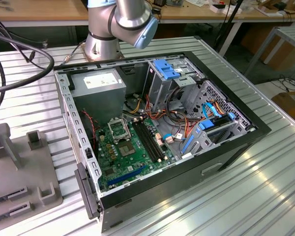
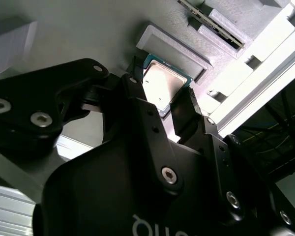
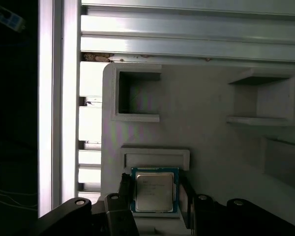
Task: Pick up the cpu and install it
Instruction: 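Pick up the cpu and move it towards the insertion slot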
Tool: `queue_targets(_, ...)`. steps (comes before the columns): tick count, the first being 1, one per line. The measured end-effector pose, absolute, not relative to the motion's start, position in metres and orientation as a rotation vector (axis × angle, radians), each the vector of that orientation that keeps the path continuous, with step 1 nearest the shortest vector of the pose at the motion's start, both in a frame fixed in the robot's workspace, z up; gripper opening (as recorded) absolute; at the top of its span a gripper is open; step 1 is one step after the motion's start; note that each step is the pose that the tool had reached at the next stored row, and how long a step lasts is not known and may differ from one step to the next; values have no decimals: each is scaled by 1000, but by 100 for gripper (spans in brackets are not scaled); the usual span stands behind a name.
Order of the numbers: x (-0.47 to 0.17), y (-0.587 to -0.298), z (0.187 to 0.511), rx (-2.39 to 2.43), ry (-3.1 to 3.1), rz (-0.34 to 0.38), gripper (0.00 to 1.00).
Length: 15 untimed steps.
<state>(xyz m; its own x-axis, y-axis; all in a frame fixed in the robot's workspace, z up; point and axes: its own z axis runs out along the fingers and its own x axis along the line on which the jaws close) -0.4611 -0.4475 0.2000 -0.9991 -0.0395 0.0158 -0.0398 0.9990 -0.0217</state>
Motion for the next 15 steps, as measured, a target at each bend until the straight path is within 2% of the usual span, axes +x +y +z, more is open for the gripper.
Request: queue_targets(15, -460, -447, 197, 60, -3119, 34, 48)
